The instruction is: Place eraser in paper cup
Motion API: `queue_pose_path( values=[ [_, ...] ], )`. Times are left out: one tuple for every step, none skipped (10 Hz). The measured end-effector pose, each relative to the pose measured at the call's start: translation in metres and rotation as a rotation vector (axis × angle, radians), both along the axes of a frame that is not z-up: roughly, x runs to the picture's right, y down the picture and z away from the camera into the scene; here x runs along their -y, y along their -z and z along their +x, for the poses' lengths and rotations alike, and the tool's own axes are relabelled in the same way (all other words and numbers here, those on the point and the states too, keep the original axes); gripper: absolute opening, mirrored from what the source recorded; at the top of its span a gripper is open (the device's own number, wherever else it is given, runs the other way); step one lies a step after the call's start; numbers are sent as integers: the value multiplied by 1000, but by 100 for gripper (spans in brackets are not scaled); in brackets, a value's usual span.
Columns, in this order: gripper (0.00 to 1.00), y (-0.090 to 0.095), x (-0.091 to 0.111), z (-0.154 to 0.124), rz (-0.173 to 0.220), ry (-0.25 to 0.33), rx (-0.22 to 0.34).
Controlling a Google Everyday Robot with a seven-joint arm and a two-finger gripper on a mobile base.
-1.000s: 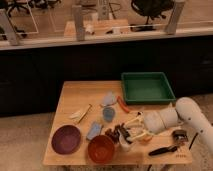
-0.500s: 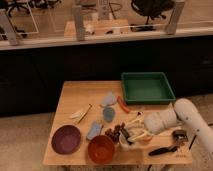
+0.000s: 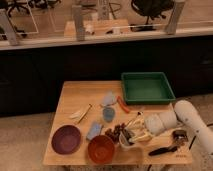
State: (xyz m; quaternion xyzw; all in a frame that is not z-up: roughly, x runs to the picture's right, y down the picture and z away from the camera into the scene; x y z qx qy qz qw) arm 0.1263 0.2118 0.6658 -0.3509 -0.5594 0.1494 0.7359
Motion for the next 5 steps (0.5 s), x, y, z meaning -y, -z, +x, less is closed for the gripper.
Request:
queue_pose_path(
  values=[
    [75,0,1,1,1,-4,0],
    [75,1,2,1,5,-8,3],
    [75,3,4,1,10,-10,5],
    [75,5,7,1,19,-10,6],
    [75,10,13,1,33,-2,2]
  ],
)
